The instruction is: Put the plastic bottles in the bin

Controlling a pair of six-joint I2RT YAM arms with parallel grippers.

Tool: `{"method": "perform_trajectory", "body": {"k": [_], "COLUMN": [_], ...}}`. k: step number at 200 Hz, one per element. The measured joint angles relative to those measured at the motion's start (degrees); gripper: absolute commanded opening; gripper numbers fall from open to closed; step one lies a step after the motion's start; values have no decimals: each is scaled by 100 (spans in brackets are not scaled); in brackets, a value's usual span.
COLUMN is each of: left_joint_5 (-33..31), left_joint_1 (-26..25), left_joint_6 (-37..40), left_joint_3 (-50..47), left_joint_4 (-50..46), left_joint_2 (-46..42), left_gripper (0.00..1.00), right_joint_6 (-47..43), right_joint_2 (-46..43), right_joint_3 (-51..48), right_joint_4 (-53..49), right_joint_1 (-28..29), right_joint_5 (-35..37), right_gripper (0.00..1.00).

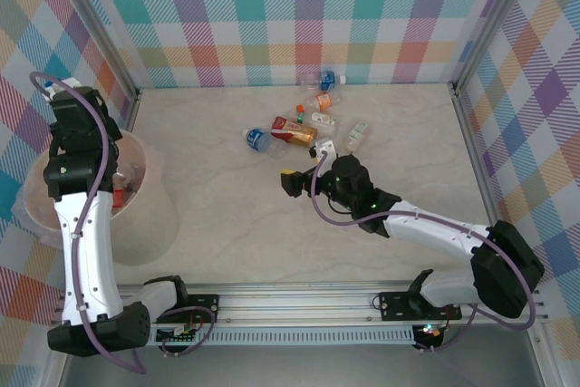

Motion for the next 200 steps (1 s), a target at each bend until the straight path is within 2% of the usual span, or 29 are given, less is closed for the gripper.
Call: {"method": "perform_trajectory", "body": {"k": [33,79,113,135,148,200], "left_joint_5": [374,476,678,868,887,1322], "left_joint_1": [330,382,393,393,393,393], "left_joint_6": [221,385,531,479,439,50], "left_joint_3": [-328,-1010,-1770,-1832,-1816,-1226], "left_joint_4": [-72,-48,199,223,205,-109], "left_joint_2": [-144,-531,-909,-916,-916,-883], "left_gripper": [51,52,63,90,99,100], "right_joint_6": [-7,-22,7,24,24,66], "right_joint_2": [61,61,13,-66,-81,-79], "right_joint_3": [96,146,142,136,136,136], "right_joint_4": [-24,-177,-245,-256,-258,-304], "right_joint_1": [0,0,0,0,0,0], "right_joint_5": [-4,-4,7,26,44,48], "right_gripper": [100,100,100,100,100,100]}}
